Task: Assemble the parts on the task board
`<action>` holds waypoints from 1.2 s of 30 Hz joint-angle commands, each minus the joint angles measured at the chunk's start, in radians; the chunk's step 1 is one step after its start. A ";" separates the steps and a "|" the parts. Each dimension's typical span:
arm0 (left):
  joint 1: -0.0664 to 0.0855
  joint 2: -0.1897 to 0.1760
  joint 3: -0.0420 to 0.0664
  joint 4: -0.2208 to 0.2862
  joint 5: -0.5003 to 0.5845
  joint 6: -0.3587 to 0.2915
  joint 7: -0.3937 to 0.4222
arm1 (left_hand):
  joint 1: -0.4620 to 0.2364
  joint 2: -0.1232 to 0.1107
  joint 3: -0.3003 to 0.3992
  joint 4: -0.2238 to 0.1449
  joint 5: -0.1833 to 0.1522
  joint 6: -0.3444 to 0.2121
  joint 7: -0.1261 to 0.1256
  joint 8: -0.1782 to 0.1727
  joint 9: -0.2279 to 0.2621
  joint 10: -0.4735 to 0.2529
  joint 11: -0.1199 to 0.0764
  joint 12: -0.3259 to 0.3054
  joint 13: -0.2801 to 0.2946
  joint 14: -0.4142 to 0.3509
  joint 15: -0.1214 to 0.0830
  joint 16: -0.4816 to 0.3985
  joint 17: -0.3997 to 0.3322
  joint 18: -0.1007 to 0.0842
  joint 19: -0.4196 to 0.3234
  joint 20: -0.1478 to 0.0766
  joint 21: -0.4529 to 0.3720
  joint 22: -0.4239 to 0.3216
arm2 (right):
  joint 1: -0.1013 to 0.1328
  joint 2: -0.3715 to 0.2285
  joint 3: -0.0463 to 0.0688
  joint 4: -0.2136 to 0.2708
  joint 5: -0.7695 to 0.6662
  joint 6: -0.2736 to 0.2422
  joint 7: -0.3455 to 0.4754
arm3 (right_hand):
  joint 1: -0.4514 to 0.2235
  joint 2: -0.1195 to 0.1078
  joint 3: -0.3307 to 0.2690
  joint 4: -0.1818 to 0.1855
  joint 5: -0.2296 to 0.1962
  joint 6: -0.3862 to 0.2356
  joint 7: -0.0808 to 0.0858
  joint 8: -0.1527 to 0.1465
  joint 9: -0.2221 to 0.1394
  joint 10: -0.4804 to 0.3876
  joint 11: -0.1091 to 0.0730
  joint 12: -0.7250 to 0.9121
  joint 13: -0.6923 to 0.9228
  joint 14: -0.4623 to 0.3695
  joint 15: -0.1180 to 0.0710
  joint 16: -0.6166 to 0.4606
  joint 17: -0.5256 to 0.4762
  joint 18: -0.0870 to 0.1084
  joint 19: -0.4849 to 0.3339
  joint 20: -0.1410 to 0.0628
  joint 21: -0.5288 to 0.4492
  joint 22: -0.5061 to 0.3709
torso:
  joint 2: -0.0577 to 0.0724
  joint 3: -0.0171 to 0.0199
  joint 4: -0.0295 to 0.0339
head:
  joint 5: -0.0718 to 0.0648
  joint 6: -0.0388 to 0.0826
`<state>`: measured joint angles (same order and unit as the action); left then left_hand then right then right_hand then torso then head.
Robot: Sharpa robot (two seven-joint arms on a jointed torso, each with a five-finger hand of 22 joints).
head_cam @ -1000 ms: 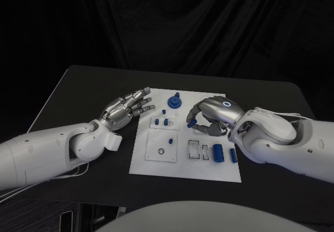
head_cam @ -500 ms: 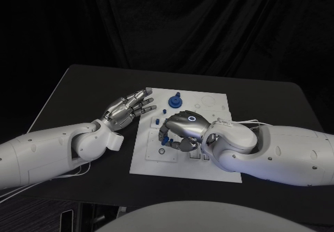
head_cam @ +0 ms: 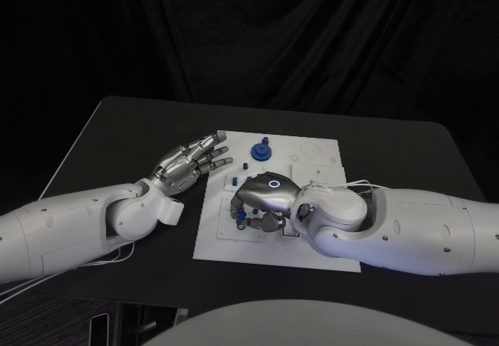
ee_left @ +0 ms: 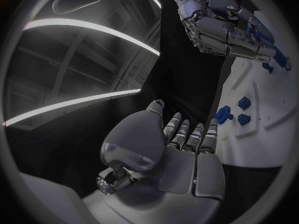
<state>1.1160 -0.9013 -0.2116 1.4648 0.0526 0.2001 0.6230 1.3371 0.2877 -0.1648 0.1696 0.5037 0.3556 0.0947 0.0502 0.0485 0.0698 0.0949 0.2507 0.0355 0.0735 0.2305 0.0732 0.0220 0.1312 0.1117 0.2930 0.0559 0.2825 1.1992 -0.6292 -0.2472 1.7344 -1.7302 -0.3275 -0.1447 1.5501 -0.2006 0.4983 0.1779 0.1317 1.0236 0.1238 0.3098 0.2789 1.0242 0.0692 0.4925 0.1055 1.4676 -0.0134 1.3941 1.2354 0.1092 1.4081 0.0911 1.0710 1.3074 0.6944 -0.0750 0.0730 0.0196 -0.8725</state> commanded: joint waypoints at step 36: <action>-0.008 0.004 0.001 -0.004 0.004 0.021 0.002 | 0.012 -0.001 0.008 -0.005 0.005 0.000 -0.003 0.005 0.000 -0.001 -0.003 0.002 0.001 -0.001 0.008 0.006 0.001 -0.015 0.007 0.000 0.002 0.000 | -0.034 0.004 0.000 -0.031 -0.017 0.030 0.006 | 0.001 0.002 0.002 -0.014 0.015 -0.012 -0.002 0.010 0.010 0.020 -0.012 0.009 0.007 0.008 -0.005 -0.009 -0.003 -0.009 -0.007 -0.006 -0.007 0.131 | -0.001 -0.0002 0.0003 | 0.001 0.000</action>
<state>1.1096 -0.8996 -0.2116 1.4595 0.0526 0.2075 0.6177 1.3371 0.2877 -0.1621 0.1669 0.5036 0.3556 0.0947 0.0502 0.0485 0.0697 0.0948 0.2507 0.0355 0.0735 0.2305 0.0732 0.0218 0.1312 0.1117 0.2930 0.0559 0.2827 1.1712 -0.6242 -0.2443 1.7045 -1.7380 -0.3144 -0.1320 1.5441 -0.2064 0.4995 0.1709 0.1434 1.0199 0.1201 0.3146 0.2879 1.0313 0.0619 0.4962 0.1115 1.4676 -0.0134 1.3902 1.2333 0.1093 1.4044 0.0875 1.0710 1.3079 0.6932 -0.0753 0.0724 0.0209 -0.8725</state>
